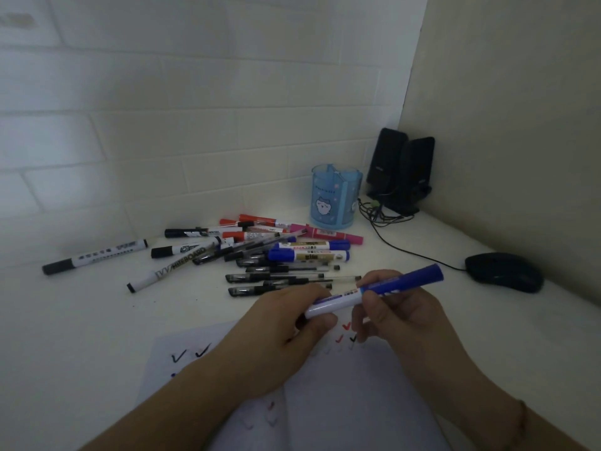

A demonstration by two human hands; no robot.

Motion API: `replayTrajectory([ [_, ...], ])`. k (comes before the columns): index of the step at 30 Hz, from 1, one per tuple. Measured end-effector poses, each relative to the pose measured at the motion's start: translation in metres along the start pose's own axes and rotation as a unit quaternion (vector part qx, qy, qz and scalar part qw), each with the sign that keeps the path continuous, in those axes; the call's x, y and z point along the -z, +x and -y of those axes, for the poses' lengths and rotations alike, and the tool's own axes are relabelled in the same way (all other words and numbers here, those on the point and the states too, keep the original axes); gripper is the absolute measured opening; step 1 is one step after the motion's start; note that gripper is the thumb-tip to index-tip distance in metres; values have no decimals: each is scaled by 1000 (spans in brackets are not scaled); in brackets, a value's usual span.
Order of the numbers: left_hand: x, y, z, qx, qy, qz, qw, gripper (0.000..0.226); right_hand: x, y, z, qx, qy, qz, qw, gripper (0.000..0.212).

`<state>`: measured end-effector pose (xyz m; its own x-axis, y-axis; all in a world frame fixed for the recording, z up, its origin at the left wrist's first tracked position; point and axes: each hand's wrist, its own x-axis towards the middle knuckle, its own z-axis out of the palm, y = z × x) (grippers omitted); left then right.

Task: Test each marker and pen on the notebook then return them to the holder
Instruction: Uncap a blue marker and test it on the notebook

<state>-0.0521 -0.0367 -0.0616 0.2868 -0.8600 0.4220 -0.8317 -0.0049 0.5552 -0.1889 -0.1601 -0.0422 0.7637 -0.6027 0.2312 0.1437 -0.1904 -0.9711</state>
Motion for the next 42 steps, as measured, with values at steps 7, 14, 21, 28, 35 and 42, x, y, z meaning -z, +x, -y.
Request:
replayTrajectory([
  [7, 2, 0, 1, 7, 5, -58, 998, 24, 3, 1, 0, -62, 112, -15, 992, 30],
  [14, 9, -3, -4, -16, -13, -55, 998, 32, 7, 5, -1, -60, 92, -23, 994, 28],
  [21, 11, 0, -9, -144, 181, -103, 967, 46, 8, -9, 17, 20, -318, 135, 938, 29],
  [28, 14, 4, 2, -37, 134, -16, 990, 42, 17, -5, 18, 1, -60, 56, 997, 21],
  [35, 8, 0, -8, -67, 34, 97, 992, 26, -1, -9, 2, -53, 49, 108, 992, 22],
  [42, 11, 1, -14, -84, 16, 100, 991, 15, -5, -8, 1, -67, 40, 88, 993, 43],
])
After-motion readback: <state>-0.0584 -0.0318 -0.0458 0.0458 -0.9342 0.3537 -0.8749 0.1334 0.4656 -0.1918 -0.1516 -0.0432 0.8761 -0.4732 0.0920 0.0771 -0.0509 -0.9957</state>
